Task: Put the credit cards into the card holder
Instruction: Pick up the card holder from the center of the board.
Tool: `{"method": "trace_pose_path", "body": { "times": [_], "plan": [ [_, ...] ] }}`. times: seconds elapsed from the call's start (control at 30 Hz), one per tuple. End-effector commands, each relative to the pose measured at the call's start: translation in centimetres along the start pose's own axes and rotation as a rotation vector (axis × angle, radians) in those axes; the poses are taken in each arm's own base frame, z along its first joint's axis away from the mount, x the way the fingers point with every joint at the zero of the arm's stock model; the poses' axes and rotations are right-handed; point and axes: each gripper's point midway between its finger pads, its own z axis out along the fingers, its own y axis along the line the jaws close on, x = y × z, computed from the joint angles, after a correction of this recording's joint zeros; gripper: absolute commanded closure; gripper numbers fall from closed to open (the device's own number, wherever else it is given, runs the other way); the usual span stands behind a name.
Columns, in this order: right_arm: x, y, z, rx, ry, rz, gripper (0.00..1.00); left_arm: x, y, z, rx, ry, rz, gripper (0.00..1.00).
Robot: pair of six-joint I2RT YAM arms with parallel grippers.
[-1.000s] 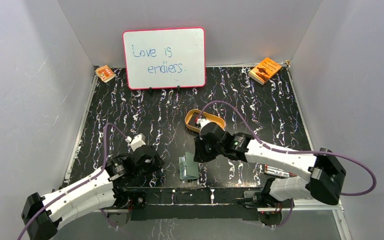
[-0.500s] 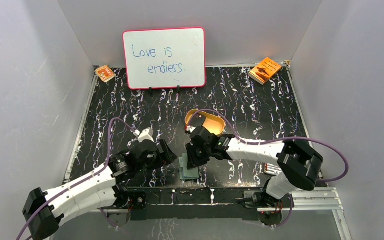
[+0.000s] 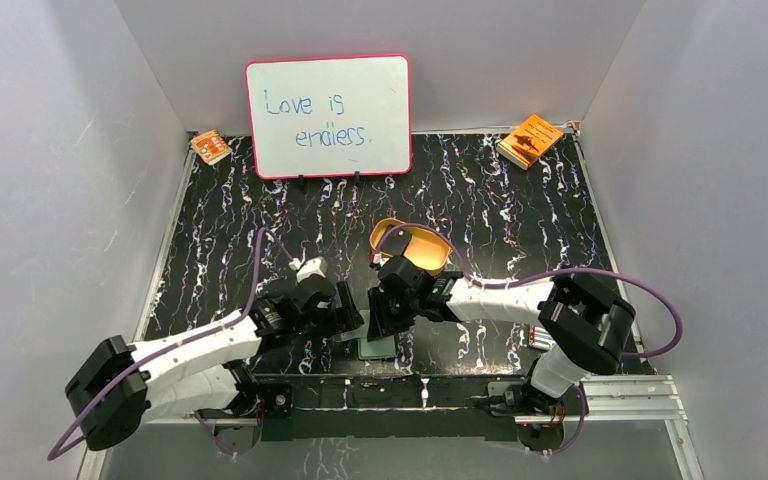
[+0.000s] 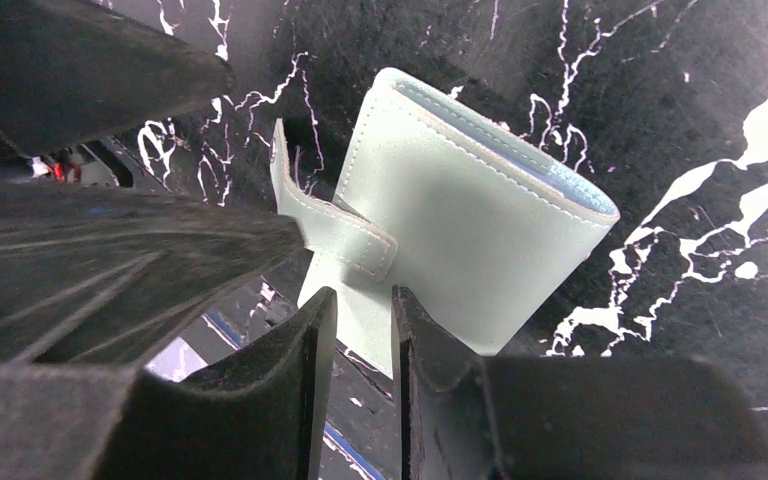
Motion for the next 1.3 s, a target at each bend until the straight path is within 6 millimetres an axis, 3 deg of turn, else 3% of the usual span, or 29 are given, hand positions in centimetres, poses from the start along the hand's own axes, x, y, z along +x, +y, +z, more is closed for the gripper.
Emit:
{"method": "trace_pose_path", "body": {
  "times": [0.0, 0.2, 0.37, 0.63, 0.8, 1.03, 1.27],
  "plan": [
    [0.7, -0.6, 0.9, 0.005, 0.006, 0.036, 0.64, -0.4, -1.3, 0.8, 0.003, 0.014, 0.035, 0.24],
    [0.9, -0.6, 0.8, 0.001, 0.008, 0.032, 0.64, -0.2, -1.3, 2.1, -0.033, 0.04, 0.062, 0.27],
    [0.9, -0.6, 0.7, 0.002, 0.008, 0.028, 0.64, 0.4, -1.2, 2.7, -0.047, 0.076, 0.081, 0.36],
    [0.7, -0.2, 0.3, -0.008, -0.001, 0.024, 0.64, 1.9, 1.5, 2.9, -0.133, 0.122, 0.091, 0.76],
    [0.4, 0.3, -1.1, -0.021, -0.026, 0.03, 0.59, 2.2, 2.8, 2.9, -0.177, 0.119, 0.093, 0.98],
    [0.1, 0.7, -3.5, -0.076, -0.1, 0.081, 0.4, 2.9, 4.6, 2.6, -0.187, 0.1, 0.07, 1.0],
    [1.2, 0.6, -3.0, -0.201, -0.103, 0.211, 0.32, 4.1, 6.1, 2.6, -0.185, 0.1, 0.024, 1.0]
  ]
}}
